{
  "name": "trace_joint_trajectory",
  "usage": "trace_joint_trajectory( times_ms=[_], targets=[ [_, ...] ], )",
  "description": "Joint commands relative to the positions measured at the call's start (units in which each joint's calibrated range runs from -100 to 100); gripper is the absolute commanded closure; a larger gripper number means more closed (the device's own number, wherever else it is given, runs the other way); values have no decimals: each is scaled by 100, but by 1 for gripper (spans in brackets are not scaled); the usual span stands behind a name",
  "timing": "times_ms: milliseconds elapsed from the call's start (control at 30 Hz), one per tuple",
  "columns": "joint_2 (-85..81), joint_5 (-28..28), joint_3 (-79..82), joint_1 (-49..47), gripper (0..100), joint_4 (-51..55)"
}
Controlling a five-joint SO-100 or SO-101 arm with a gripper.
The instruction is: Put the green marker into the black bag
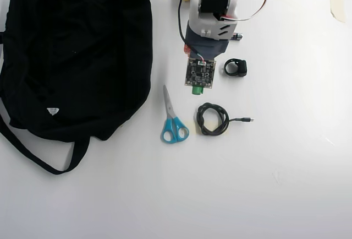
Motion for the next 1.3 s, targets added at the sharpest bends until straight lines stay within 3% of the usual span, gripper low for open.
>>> trace_joint_trajectory(
  times_ms=[0, 333, 500, 767, 1033, 1100, 1267],
  targets=[
    [-461, 81, -581, 306, 98, 282],
    [-510, 86, -742, 1847, 98, 489],
    [-469, 81, -742, 3081, 98, 394],
    [-378, 86, -644, 4390, 98, -656],
    [2245, 44, -1425, 5280, 98, -1595],
    [2386, 54, -1569, 5444, 97, -1595],
    [2378, 39, -1569, 5407, 81, -1595]
  ],
)
